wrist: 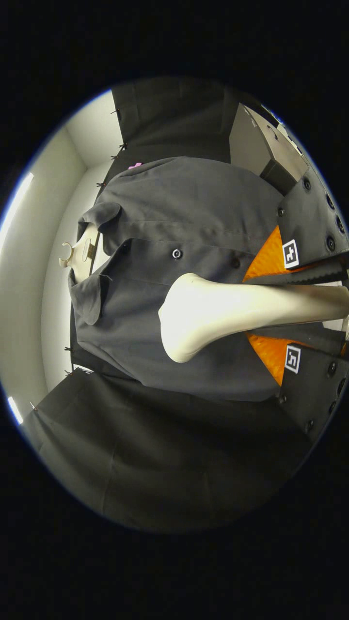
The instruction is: Iron the clothes twice with a garment steamer, once on the left side and once on the right side.
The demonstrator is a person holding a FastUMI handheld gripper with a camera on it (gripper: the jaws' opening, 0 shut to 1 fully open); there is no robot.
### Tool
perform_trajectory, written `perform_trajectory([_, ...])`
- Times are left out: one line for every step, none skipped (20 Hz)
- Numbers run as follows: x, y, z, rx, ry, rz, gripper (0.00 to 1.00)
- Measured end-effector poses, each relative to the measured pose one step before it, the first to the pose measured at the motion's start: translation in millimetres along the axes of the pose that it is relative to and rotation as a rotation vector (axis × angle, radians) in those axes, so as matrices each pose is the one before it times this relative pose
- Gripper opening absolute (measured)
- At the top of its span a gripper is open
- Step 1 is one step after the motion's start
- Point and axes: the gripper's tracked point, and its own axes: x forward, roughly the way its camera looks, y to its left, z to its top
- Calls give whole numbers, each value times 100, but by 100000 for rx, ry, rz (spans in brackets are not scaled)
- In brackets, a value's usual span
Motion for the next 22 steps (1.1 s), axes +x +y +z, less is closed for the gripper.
perform_trajectory([-257, 132, -640, -537, 913, 289, 44])
perform_trajectory([-70, 166, -608, -363, 1013, 488, 44])
perform_trajectory([-68, 255, -723, -199, 1081, 652, 44])
perform_trajectory([-145, 201, -692, -85, 1108, 646, 44])
perform_trajectory([-158, 195, -666, -61, 1009, 499, 44])
perform_trajectory([-356, 219, -649, -227, 781, 500, 44])
perform_trajectory([-131, 190, -531, -497, 669, 369, 44])
perform_trajectory([-153, 111, -508, -548, 777, 394, 44])
perform_trajectory([-147, 226, -625, -574, 857, 615, 44])
perform_trajectory([-234, 279, -779, -531, 993, 642, 44])
perform_trajectory([-134, 143, -617, -253, 962, 376, 44])
perform_trajectory([-197, 72, -371, -45, 1076, 150, 44])
perform_trajectory([-84, 144, -524, -89, 1356, -13, 44])
perform_trajectory([17, 57, -567, 101, 1241, -95, 44])
perform_trajectory([-70, 6, -763, 254, 1177, 233, 44])
perform_trajectory([-115, 67, -718, 343, 1019, 269, 44])
perform_trajectory([-74, 47, -504, 241, 835, 273, 44])
perform_trajectory([-105, 43, -365, 163, 689, 144, 44])
perform_trajectory([-5, -66, -340, -199, 650, 48, 44])
perform_trajectory([-89, -128, -359, -303, 751, -138, 44])
perform_trajectory([-118, -153, -293, -254, 595, -95, 44])
perform_trajectory([-340, -50, -117, -8, 243, 129, 44])
